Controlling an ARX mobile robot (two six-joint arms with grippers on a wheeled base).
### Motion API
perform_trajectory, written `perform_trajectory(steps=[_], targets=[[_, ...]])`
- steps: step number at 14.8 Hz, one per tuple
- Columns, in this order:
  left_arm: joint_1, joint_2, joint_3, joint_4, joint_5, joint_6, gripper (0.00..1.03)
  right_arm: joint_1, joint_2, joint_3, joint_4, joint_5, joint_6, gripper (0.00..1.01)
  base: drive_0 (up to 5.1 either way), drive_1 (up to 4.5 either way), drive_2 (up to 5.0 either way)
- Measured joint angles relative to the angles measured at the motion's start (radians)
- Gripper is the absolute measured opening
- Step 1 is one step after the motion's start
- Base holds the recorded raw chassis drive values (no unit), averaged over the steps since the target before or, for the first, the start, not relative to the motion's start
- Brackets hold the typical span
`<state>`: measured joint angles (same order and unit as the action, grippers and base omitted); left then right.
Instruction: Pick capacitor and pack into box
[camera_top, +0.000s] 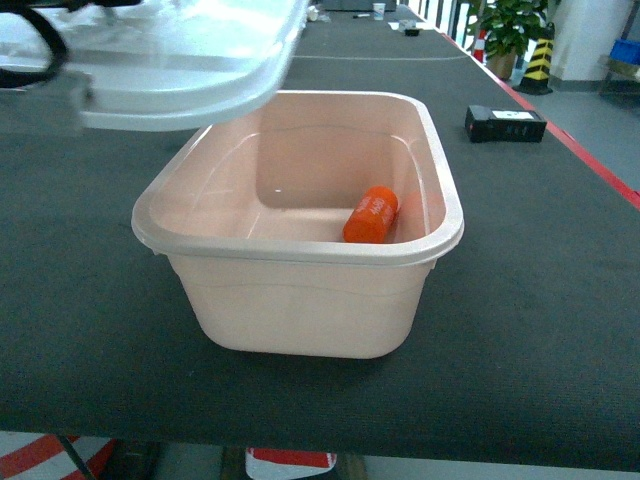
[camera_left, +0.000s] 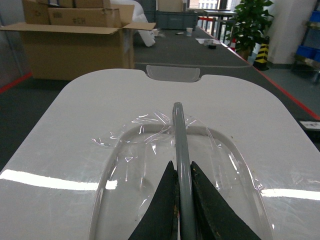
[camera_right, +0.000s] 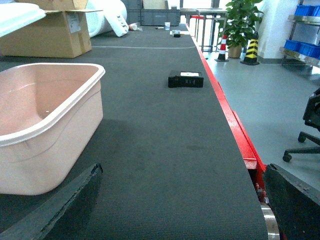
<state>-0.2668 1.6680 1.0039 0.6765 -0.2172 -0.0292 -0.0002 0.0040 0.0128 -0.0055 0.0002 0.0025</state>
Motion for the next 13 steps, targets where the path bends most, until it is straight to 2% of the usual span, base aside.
perform_trajectory(steps=[3, 6, 9, 11, 13], targets=[[-0.158, 0.067, 0.069, -0.037, -0.122, -0.017, 0.02, 0.000, 0.000, 0.000, 0.000, 0.000, 0.000, 0.98, 0.0, 0.00, 0.0], [-0.259, 0.129, 0.132, -0.099, -0.229, -0.024, 0.02, 0.000, 0.000, 0.000, 0.000, 0.000, 0.000, 0.98, 0.0, 0.00, 0.0], [-0.305, 0.189, 0.178, -0.128, -0.299, -0.042, 0.02, 0.000, 0.000, 0.000, 0.000, 0.000, 0.000, 0.98, 0.0, 0.00, 0.0], [-0.313, 0.217, 0.179, -0.123, -0.307, -0.044, 0.02, 0.000, 0.000, 0.000, 0.000, 0.000, 0.000, 0.98, 0.0, 0.00, 0.0], [-0.314, 0.239, 0.180, -0.100, -0.278, -0.045, 0.02, 0.000, 0.000, 0.000, 0.000, 0.000, 0.000, 0.98, 0.0, 0.00, 0.0]])
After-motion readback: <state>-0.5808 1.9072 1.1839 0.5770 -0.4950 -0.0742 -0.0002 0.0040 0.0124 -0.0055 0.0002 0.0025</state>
